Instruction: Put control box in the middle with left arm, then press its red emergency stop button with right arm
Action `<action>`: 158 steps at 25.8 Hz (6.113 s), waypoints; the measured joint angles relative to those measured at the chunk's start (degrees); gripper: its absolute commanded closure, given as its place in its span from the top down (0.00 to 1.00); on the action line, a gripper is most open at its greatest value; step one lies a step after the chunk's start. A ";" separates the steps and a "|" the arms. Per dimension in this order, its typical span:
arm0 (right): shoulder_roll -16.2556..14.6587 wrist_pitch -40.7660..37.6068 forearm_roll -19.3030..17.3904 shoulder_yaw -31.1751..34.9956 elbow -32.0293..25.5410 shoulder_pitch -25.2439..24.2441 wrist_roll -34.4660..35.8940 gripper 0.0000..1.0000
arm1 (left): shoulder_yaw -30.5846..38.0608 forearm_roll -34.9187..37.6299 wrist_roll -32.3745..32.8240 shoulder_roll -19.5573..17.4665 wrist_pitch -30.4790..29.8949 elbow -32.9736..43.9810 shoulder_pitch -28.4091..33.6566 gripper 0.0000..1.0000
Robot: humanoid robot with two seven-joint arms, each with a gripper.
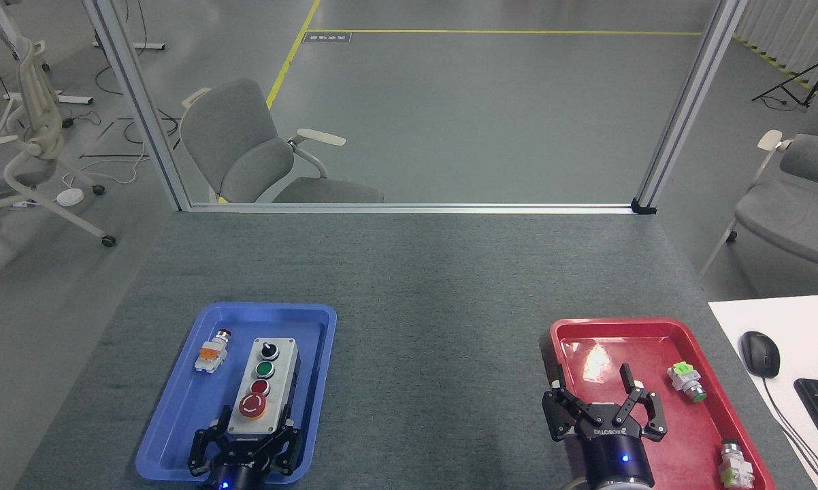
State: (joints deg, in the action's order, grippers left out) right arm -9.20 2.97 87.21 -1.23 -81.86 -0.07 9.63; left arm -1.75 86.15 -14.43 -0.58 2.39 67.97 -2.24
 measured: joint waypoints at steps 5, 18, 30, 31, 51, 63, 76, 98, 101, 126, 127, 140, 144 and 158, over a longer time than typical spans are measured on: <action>0.01 0.01 -0.02 0.00 0.11 0.06 0.00 0.97 | -0.07 0.12 0.03 -0.23 -0.51 -0.74 -0.07 0.51; 0.11 -0.01 -0.01 -0.01 0.12 0.07 0.10 0.97 | -0.02 0.16 0.85 -0.31 -2.43 -0.13 -0.31 0.00; -0.10 -0.08 0.02 -0.01 0.12 0.07 0.13 0.97 | 0.43 0.01 0.74 -0.29 -1.72 6.01 0.43 0.00; -0.10 -0.08 0.03 -0.01 0.12 0.07 0.13 0.97 | 0.43 0.01 0.74 -0.26 -1.72 6.99 0.84 0.00; -0.12 -0.38 0.07 0.29 0.49 0.07 0.21 0.97 | -14.97 8.95 8.71 7.60 7.91 11.81 -0.81 0.00; -0.29 -0.61 0.13 0.79 1.70 0.03 0.29 0.97 | -26.94 8.92 9.67 8.33 13.96 -4.20 -12.20 0.00; -0.12 -0.73 0.31 0.82 2.17 0.15 0.55 0.97 | -35.45 6.44 10.10 8.33 15.30 -10.02 -14.04 0.00; -0.06 -1.10 0.33 0.39 2.24 0.07 0.18 0.97 | -38.98 0.52 11.53 8.43 16.19 -9.80 -14.27 0.64; -0.04 -1.10 0.33 0.28 2.23 0.07 0.12 0.97 | -38.95 0.51 11.76 8.40 17.65 -9.58 -14.33 0.83; 0.53 -4.14 0.67 -2.59 2.03 1.02 0.23 0.64 | -33.63 -1.08 11.32 -1.57 14.79 10.41 -3.53 0.99; 0.52 -4.52 0.67 -2.76 2.00 1.09 0.23 0.56 | -32.39 -1.29 11.35 -2.87 14.07 12.56 -2.47 0.99; 1.65 -10.70 3.05 -10.29 1.11 1.41 0.46 0.00 | -6.65 -4.81 10.37 -8.85 4.65 16.62 0.19 0.99; 3.01 -10.67 4.09 -14.07 1.16 2.64 -0.27 0.00 | -2.98 -12.33 10.28 -8.61 3.94 13.00 -3.24 0.99; 5.35 -8.41 4.55 -18.60 3.31 4.60 -10.37 0.00 | -0.21 -16.53 7.79 -9.45 3.62 12.82 -3.18 0.99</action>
State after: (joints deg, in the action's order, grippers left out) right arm -3.85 -5.45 91.76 -19.83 -78.55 4.53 -0.74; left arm -1.96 69.62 -6.64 -10.03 6.01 80.79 -5.41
